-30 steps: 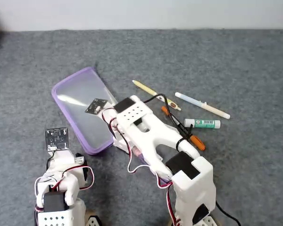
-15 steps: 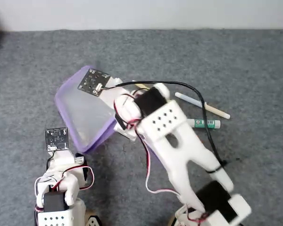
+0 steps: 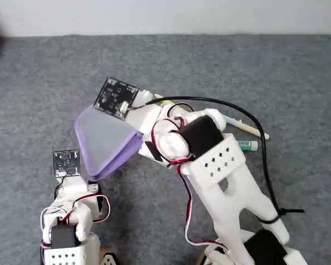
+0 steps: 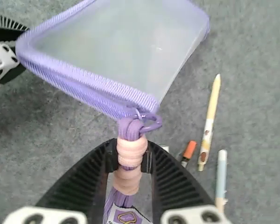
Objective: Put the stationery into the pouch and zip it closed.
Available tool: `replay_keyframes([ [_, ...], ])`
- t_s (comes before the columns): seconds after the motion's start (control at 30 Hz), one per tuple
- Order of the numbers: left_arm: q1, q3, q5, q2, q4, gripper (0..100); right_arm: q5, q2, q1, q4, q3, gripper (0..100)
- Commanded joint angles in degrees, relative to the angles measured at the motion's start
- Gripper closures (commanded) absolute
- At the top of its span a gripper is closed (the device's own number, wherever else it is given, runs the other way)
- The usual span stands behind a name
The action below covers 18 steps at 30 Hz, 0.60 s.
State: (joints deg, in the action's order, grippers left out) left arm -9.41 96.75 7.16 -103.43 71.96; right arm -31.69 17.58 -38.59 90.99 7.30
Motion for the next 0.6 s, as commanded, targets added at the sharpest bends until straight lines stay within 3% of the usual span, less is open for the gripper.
replay_keyframes([
  [0.0,-0.1,-0.3,0.5,-0.8,0.1,95,-3.2,4.6,0.4,0.6,3.6,99.0],
  [0.43,-0.4,-0.3,0.4,-0.8,-0.1,95,-3.2,7.4,0.0,4.6,3.6,99.0],
  [0.57,-0.4,-3.6,0.2,-0.8,-1.3,95,-3.3,7.5,-3.2,4.7,3.6,99.0],
])
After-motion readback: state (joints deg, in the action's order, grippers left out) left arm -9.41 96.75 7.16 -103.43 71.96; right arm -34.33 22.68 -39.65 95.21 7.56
